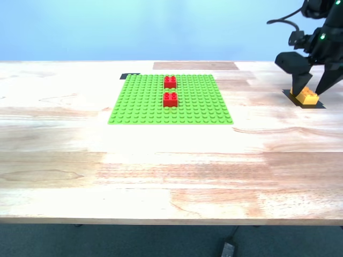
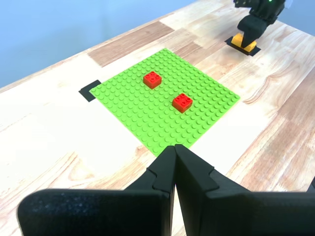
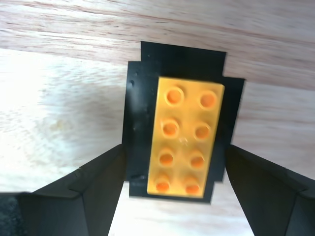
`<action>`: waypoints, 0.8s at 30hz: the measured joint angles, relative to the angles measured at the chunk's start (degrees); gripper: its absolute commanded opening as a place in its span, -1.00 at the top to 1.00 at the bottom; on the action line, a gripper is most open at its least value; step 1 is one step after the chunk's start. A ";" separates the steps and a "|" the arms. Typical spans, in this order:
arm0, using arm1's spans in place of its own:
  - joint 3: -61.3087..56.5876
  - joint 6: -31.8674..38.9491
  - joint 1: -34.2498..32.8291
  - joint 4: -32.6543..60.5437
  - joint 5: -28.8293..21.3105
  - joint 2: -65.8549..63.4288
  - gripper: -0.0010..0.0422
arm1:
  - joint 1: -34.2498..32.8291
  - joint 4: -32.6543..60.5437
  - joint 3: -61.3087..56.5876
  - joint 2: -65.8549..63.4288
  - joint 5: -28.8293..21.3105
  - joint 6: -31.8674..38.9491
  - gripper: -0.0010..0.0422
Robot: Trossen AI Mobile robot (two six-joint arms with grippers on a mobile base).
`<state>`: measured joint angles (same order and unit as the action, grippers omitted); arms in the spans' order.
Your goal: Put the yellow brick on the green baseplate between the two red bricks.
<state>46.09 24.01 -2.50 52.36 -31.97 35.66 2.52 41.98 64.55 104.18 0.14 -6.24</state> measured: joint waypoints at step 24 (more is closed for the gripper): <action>-0.04 0.00 0.00 1.25 0.00 -0.61 0.96 | 0.15 -3.41 0.61 0.35 0.17 1.07 0.96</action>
<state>46.04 24.01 -2.50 53.60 -31.97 35.05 2.68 38.57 65.17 104.53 0.32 -5.17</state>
